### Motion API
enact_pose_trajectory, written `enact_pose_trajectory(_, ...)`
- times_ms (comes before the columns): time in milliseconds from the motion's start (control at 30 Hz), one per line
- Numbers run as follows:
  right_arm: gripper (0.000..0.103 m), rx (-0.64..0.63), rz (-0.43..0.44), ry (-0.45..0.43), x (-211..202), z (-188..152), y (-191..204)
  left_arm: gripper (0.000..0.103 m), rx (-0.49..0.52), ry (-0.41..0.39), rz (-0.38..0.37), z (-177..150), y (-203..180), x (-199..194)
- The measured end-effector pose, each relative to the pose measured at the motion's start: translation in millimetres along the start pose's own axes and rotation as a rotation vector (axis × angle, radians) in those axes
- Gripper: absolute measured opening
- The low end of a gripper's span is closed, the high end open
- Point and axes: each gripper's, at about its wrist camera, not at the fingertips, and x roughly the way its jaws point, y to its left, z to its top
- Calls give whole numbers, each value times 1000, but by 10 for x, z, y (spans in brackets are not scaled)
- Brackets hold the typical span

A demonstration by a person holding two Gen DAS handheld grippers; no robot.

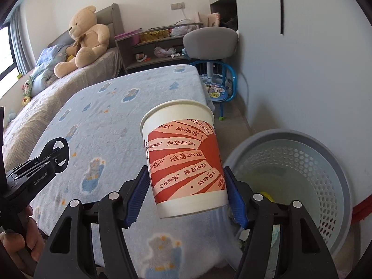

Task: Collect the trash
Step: 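Carry the paper cup and black strap over the grey basket with both tools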

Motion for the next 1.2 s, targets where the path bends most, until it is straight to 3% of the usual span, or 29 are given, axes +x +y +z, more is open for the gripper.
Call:
enact_pose_trajectory(333,61,107,-140,-10,-575,-295,-1085,16,140,14,-172,-123,-1157,-264)
enact_pose_trajectory(533,62,167,-176,23,-608,-424,-1543,16,208,57,-273,-156,-1811,-240)
enact_pose_trajectory(667,62,177,-171,34,-538,-440,-1669,16,248,87,-303,-170,-2137,-174)
enact_pose_trajectory(1100,62,244,-128,69,-351,-459,-1944,16,289,136,-313,-156,-2566,-11)
enact_pose_trajectory(1200,64,254,-121,66,-353,-459,-1977,29,291,134,-314,-152,-2581,-10)
